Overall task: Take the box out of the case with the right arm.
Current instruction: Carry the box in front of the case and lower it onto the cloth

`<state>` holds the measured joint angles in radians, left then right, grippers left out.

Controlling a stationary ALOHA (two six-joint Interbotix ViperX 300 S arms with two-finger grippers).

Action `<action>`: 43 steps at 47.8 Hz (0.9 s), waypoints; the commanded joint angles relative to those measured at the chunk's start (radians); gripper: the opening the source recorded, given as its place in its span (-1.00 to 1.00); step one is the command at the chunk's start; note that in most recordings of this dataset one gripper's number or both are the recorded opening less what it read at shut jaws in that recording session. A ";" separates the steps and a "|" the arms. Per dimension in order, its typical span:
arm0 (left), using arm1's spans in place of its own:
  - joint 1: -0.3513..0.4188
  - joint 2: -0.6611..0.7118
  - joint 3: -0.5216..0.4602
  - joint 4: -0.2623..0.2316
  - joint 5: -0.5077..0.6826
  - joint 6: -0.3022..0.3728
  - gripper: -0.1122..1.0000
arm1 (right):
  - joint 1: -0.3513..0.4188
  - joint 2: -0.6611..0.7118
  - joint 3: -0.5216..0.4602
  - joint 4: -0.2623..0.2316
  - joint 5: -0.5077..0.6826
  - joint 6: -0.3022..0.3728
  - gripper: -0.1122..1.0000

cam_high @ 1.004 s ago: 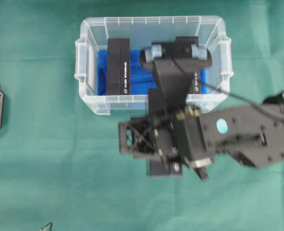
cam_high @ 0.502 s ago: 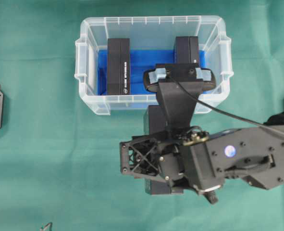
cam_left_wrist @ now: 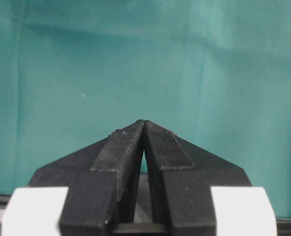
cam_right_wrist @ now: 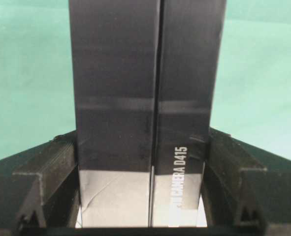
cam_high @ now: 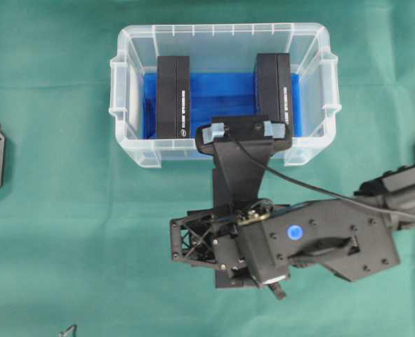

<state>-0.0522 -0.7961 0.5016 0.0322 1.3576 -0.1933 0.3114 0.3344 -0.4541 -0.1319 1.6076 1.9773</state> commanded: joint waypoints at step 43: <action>-0.003 0.012 -0.018 0.003 -0.005 0.002 -0.76 | -0.023 -0.012 0.376 0.032 -0.440 0.040 0.36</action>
<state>-0.0522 -0.7854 0.5016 0.0322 1.3576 -0.1933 0.2961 0.3421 -0.0798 -0.0997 1.1919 2.0172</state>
